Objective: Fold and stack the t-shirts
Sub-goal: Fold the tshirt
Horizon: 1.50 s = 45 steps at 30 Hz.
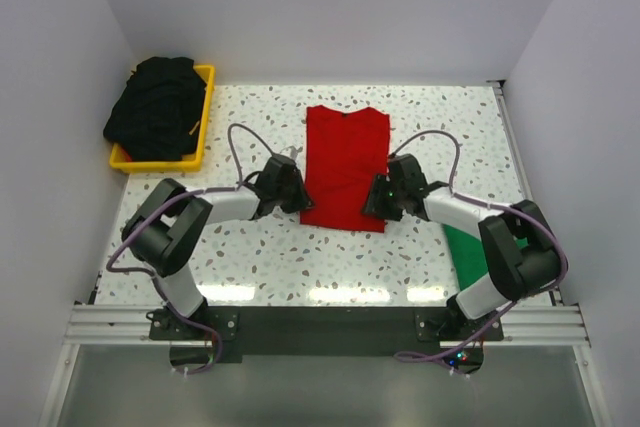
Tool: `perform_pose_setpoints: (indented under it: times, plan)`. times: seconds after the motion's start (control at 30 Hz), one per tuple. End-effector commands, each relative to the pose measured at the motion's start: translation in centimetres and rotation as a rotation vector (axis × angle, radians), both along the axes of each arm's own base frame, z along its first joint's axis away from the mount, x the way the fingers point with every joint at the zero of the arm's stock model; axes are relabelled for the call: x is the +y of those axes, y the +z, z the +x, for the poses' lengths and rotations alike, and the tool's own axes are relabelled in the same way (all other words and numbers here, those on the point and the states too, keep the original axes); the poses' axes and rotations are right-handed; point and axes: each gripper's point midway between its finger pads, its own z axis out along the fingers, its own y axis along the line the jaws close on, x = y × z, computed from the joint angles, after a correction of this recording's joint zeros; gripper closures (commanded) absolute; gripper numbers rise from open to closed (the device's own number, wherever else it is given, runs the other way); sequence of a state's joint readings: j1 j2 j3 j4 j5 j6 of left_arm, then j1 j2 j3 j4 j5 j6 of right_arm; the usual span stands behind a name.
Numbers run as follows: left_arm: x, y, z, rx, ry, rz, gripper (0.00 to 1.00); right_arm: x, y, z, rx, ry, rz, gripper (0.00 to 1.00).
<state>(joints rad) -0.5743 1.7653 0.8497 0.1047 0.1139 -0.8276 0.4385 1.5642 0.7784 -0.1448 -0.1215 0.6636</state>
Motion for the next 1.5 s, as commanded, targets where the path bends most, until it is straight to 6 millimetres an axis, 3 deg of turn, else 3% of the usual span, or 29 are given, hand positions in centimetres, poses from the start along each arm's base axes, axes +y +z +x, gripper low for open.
perform_pose_setpoints:
  times: [0.0,0.07,0.33,0.57,0.7,0.77,0.8,0.9,0.97,1.0,1.03,1.07,1.1,1.13,1.2,1.27,1.3,1.47]
  plan:
    - [1.8,-2.1,-3.7,0.065,-0.007,0.080,1.00,-0.9,-0.5,-2.2,0.021,-0.010,-0.031,0.48]
    - [2.4,-2.4,-5.1,0.072,-0.012,0.090,1.00,-1.0,-0.6,-3.3,0.029,0.001,-0.026,0.48]
    - [1.5,-2.5,-10.0,0.111,-0.074,0.041,1.00,-1.2,-1.5,-8.2,0.060,0.053,-0.018,0.48]
    - [1.7,-0.1,-11.7,0.084,-0.111,0.013,1.00,-1.3,0.2,-9.7,0.029,0.072,0.015,0.48]
    - [1.2,2.7,-11.0,0.036,-0.127,-0.006,1.00,-1.6,2.5,-9.1,-0.019,0.085,-0.003,0.48]
    - [1.1,4.0,-10.3,0.005,-0.135,0.006,1.00,-1.3,4.3,-8.0,-0.067,0.088,0.001,0.48]
    - [0.4,5.6,-9.2,-0.032,-0.134,-0.007,1.00,-1.4,5.0,-7.5,-0.091,0.079,-0.010,0.48]
    - [-0.8,7.3,-7.1,-0.084,-0.134,-0.019,0.98,-0.7,7.3,-4.9,-0.163,0.072,-0.019,0.48]
    - [-1.4,7.6,-5.8,-0.097,-0.135,-0.016,0.98,-0.4,7.7,-3.4,-0.187,0.072,-0.044,0.49]
    - [-2.0,8.6,-4.6,-0.116,-0.131,-0.026,0.99,0.4,9.1,-2.2,-0.217,0.077,-0.033,0.50]
    - [-2.5,7.8,-4.1,-0.097,-0.143,-0.019,1.00,0.6,8.1,-1.4,-0.197,0.078,-0.059,0.50]
    - [-2.8,7.9,-3.4,-0.100,-0.147,-0.023,1.00,0.9,8.3,-0.5,-0.211,0.081,-0.067,0.50]
    - [-3.7,7.9,-2.3,-0.104,-0.148,-0.024,1.00,1.7,9.7,1.0,-0.247,0.082,-0.055,0.51]
    - [-4.0,7.7,-1.9,-0.099,-0.158,-0.020,1.00,2.0,8.5,1.8,-0.223,0.083,-0.084,0.51]
    - [-4.9,7.2,-0.6,-0.089,-0.165,-0.013,1.00,2.7,9.3,3.8,-0.248,0.086,-0.100,0.51]
    - [-4.8,6.7,0.6,-0.078,-0.158,0.000,1.00,2.8,7.8,4.7,-0.215,0.097,-0.145,0.52]
    - [-4.7,5.9,0.8,-0.056,-0.162,0.001,1.00,3.1,8.2,5.4,-0.226,0.098,-0.147,0.52]
    - [-1.3,3.3,3.2,-0.031,-0.083,0.054,1.00,2.2,6.3,7.1,-0.199,0.081,-0.169,0.52]
